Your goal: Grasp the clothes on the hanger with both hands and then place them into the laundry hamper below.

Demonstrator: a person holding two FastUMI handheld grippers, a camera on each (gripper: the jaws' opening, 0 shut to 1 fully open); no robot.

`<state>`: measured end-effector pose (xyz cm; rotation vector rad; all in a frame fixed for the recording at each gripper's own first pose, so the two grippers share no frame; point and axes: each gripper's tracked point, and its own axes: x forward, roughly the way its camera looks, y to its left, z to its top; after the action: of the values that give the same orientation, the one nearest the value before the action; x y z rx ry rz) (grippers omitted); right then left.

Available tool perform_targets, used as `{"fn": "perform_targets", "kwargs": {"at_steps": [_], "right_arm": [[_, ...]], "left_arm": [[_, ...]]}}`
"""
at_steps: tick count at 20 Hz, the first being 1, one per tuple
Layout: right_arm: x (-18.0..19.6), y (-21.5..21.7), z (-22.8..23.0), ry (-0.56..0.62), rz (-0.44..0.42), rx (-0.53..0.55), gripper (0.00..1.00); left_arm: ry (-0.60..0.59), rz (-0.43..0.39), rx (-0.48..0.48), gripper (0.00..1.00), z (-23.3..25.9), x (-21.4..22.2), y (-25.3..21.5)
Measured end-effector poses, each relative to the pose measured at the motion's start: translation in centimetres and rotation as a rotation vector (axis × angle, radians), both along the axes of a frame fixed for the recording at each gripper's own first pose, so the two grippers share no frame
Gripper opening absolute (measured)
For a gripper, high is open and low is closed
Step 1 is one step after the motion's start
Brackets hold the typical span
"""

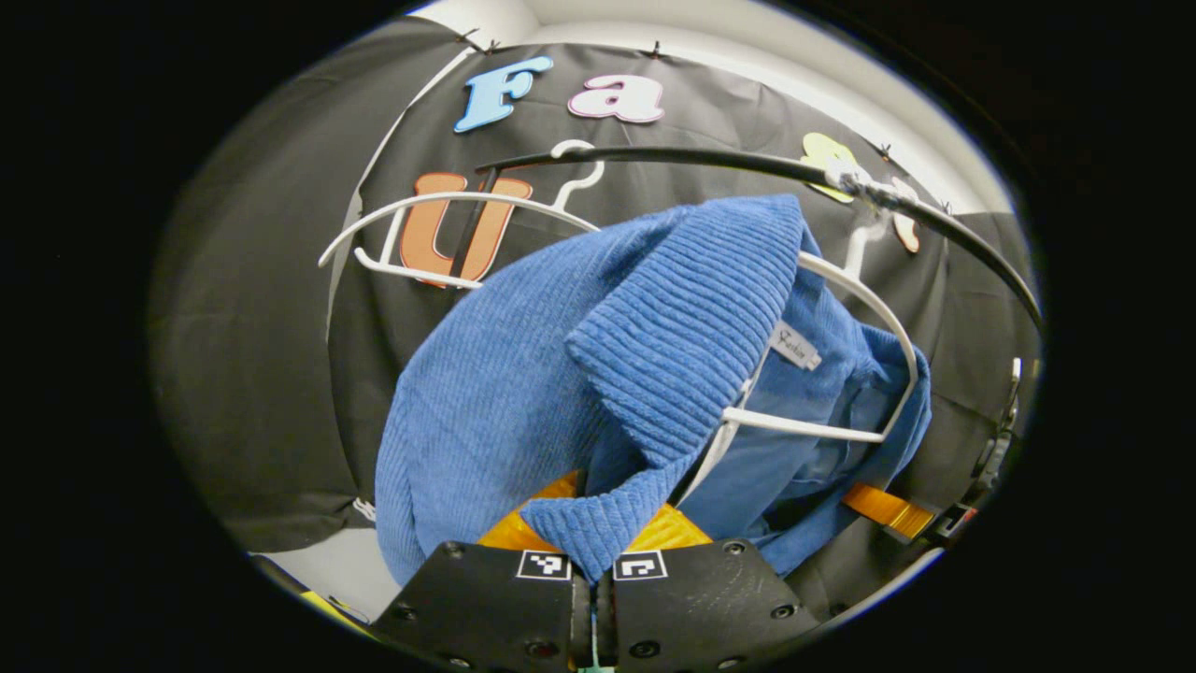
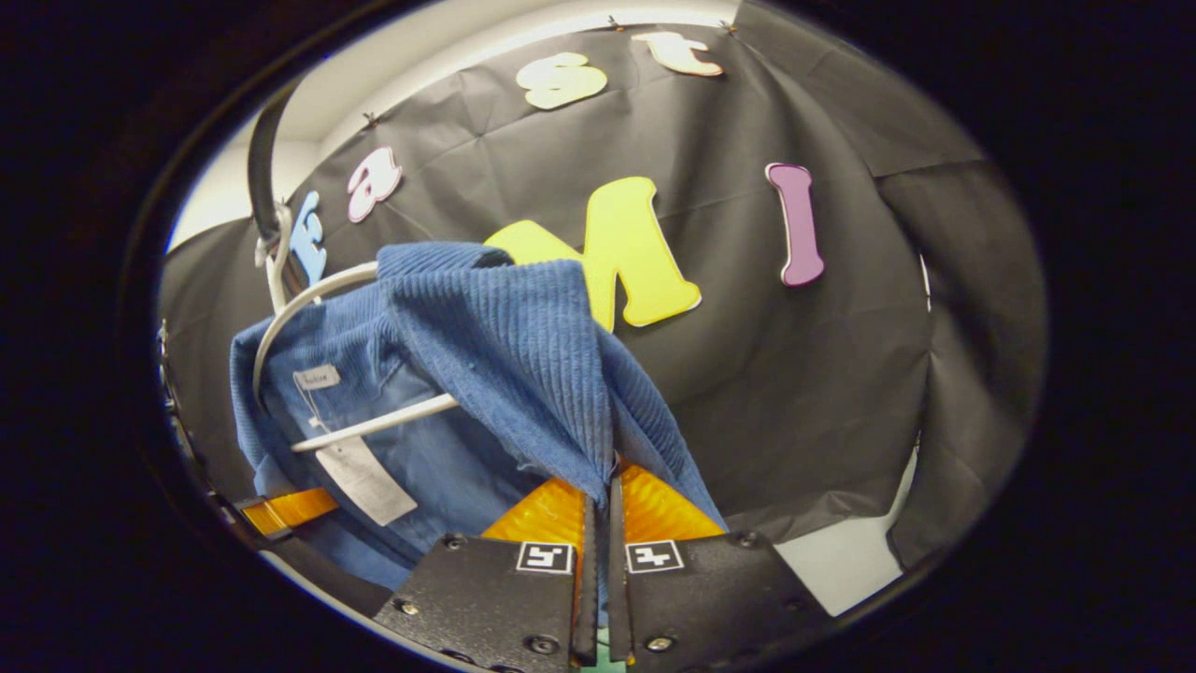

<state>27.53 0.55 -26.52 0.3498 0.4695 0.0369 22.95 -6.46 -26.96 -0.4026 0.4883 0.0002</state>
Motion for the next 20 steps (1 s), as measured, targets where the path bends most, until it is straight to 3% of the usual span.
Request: {"fn": "perform_targets", "kwargs": {"at_steps": [5,10,13,20], "right_arm": [[-0.1,-2.2,2.1,-0.054,-0.054,0.095,0.08],[0.9,-3.8,4.6,-0.098,-0.086,0.098,0.08],[1.3,-4.5,5.9,-0.12,-0.092,0.155,0.08],[3.2,-6.5,7.2,-0.14,-0.123,0.285,0.08]], "left_arm": [[-0.037,0.024,-0.028,0.07,2.5,-0.1,2.3],[-0.079,0.054,-0.042,0.07,5.5,0.4,5.0],[-0.089,0.071,-0.03,0.07,6.6,1.2,7.0],[-0.109,0.023,-0.039,0.07,9.5,2.1,9.1]]}}
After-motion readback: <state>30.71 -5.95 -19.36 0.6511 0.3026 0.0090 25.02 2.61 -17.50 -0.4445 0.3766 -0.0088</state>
